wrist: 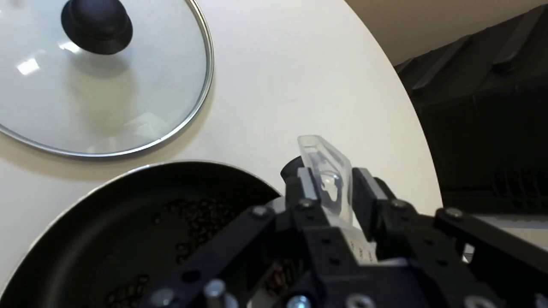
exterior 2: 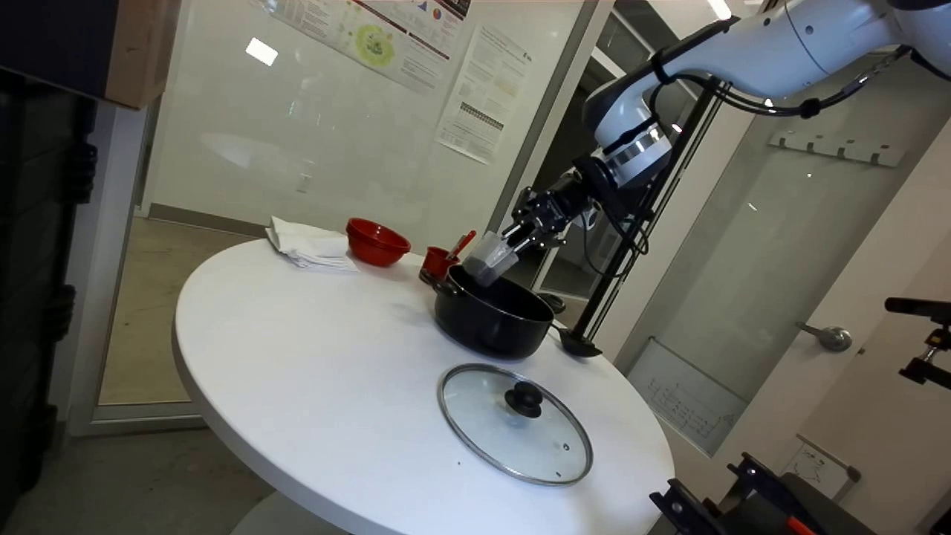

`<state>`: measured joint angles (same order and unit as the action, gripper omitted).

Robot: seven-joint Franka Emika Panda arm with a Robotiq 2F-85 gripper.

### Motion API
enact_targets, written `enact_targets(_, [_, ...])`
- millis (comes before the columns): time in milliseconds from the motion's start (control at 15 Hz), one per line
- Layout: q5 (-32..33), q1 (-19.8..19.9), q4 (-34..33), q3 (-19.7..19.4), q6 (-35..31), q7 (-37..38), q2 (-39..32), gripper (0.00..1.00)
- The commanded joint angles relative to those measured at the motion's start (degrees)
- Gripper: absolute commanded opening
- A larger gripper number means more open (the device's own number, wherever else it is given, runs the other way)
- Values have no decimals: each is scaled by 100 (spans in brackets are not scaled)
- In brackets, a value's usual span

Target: Put the lid on the table then pour the contents from the clear jar into the black pot

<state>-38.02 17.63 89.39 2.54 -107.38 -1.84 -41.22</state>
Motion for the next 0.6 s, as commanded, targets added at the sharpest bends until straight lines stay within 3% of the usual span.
enact_targets(0, [-551, 185, -132, 13, 596, -84, -181, 6])
enact_targets(533, [-2377, 775, -244, -375, 1259, -7, -528, 6])
